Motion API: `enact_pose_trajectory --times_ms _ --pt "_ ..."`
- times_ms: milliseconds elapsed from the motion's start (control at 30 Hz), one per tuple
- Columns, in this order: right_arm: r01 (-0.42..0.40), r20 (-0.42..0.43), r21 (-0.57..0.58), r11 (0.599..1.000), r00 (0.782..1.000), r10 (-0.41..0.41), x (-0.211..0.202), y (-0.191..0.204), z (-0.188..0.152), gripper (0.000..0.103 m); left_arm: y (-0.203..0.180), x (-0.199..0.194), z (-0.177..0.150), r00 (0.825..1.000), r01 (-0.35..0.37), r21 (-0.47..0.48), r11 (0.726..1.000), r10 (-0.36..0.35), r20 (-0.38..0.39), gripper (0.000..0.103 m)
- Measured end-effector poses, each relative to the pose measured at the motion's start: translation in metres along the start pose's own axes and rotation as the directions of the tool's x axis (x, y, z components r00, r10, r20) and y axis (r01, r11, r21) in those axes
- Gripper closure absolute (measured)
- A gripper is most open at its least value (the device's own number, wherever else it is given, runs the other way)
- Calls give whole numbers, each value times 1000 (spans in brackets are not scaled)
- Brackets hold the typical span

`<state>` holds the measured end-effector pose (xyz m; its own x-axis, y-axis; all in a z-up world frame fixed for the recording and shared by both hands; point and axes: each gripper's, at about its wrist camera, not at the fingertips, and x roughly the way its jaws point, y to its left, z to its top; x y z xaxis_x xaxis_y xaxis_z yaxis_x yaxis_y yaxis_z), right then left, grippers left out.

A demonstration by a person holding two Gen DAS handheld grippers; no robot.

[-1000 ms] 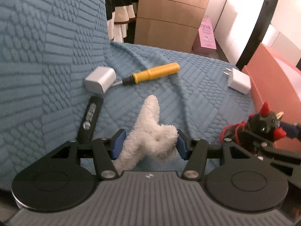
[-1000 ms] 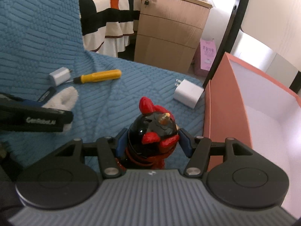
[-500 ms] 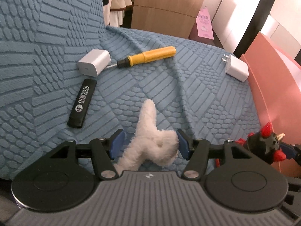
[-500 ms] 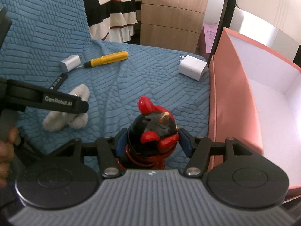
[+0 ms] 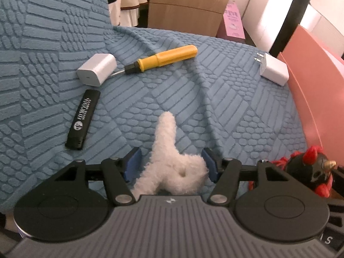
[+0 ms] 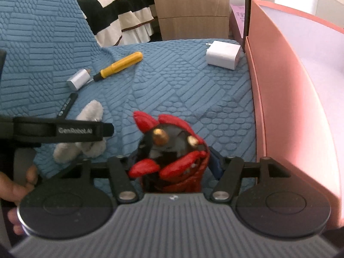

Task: Organize rigid objects
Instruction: 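Close left gripper on fluffy toy while right gripper closes on red figurine, then carry fluffy toy with left tool while right tool carries figurine over pink box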

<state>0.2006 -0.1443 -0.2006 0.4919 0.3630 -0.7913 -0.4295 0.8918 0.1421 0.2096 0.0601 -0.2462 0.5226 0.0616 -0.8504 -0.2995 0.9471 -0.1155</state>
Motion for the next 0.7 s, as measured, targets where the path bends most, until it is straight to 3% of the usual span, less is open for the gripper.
enact_pose_trajectory --times_ms 100,500,700 --pt "15 9 -16 1000 1000 -15 -3 3 -1 41 -2 -2 -1 1000 -1 19 1000 1 5 47" --pt "2 37 -23 1000 999 -1 -39 8 24 41 6 -44 -3 995 103 -100 990 -102 19 48" --pt "-1 74 -10 1000 997 2 -78 7 40 41 -5 -86 10 987 153 -77 985 -148 67 49"
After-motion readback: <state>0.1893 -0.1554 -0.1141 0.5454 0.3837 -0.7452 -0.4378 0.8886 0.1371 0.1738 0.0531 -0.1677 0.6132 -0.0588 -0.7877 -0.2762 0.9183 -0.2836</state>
